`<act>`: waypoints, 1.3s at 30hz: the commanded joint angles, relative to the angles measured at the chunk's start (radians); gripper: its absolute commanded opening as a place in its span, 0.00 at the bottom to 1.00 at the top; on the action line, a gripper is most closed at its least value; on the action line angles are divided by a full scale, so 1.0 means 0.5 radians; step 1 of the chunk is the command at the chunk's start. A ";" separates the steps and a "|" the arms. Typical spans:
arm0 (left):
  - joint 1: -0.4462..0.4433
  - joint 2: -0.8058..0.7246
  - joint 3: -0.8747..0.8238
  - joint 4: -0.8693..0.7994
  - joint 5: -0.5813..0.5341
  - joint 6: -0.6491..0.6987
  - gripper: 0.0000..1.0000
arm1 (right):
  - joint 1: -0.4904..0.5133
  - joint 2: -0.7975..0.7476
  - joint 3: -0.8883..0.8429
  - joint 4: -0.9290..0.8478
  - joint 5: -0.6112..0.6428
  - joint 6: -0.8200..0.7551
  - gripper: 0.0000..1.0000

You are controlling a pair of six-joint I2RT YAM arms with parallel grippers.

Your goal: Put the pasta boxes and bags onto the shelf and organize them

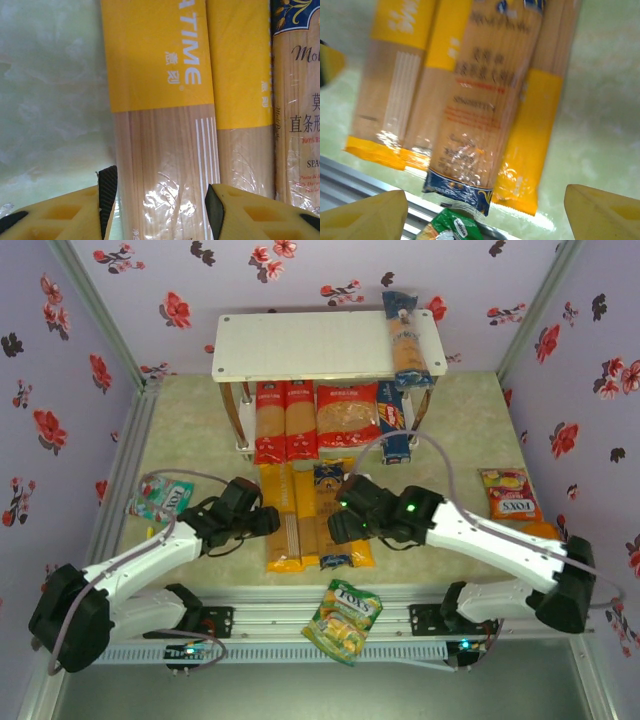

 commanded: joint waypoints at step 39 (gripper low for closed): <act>0.346 -0.133 -0.156 0.286 0.183 -0.026 0.62 | -0.013 1.050 0.350 0.032 -0.111 0.222 0.99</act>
